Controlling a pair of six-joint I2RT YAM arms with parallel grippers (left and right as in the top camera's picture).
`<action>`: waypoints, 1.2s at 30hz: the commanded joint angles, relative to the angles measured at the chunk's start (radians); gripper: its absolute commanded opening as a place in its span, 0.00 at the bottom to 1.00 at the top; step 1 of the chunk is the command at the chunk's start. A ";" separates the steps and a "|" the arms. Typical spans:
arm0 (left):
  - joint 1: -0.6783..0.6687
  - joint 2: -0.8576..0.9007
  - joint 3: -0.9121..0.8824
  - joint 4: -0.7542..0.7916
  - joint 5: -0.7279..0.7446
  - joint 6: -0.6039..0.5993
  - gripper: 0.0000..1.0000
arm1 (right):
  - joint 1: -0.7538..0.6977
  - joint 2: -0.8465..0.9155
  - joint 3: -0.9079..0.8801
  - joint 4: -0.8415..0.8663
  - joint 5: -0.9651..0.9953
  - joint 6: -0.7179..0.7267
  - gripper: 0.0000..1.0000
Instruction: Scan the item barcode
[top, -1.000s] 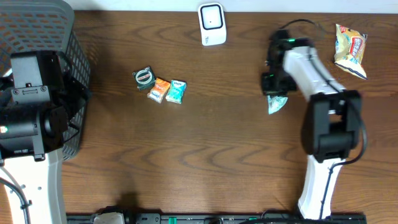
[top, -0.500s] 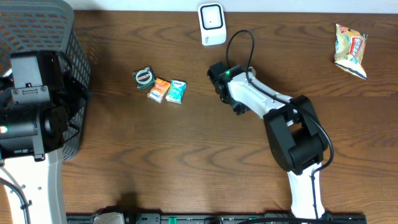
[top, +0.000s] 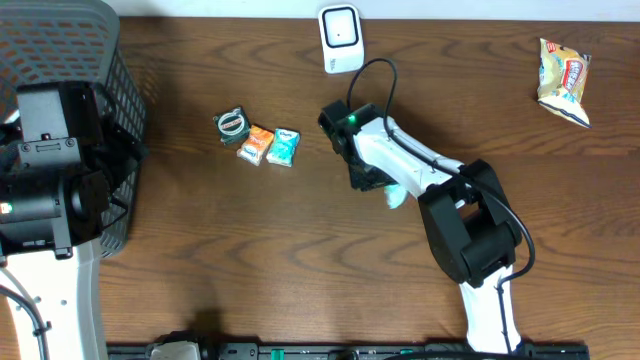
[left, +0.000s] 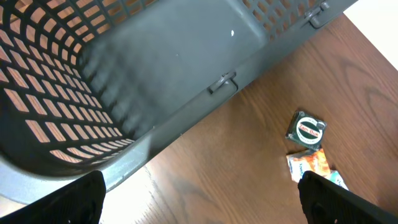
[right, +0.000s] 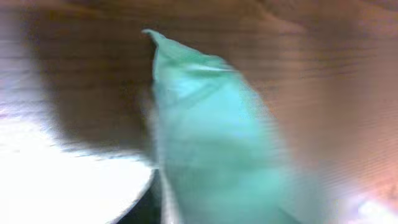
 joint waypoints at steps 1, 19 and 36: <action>0.005 0.001 -0.005 -0.003 -0.010 -0.016 0.98 | 0.011 0.000 0.051 -0.015 0.042 0.011 0.01; 0.005 0.001 -0.005 -0.003 -0.010 -0.016 0.98 | -0.072 0.004 -0.173 0.204 0.674 0.013 0.03; 0.005 0.001 -0.005 -0.003 -0.010 -0.016 0.98 | -0.042 0.000 -0.090 0.142 -0.219 -0.109 0.68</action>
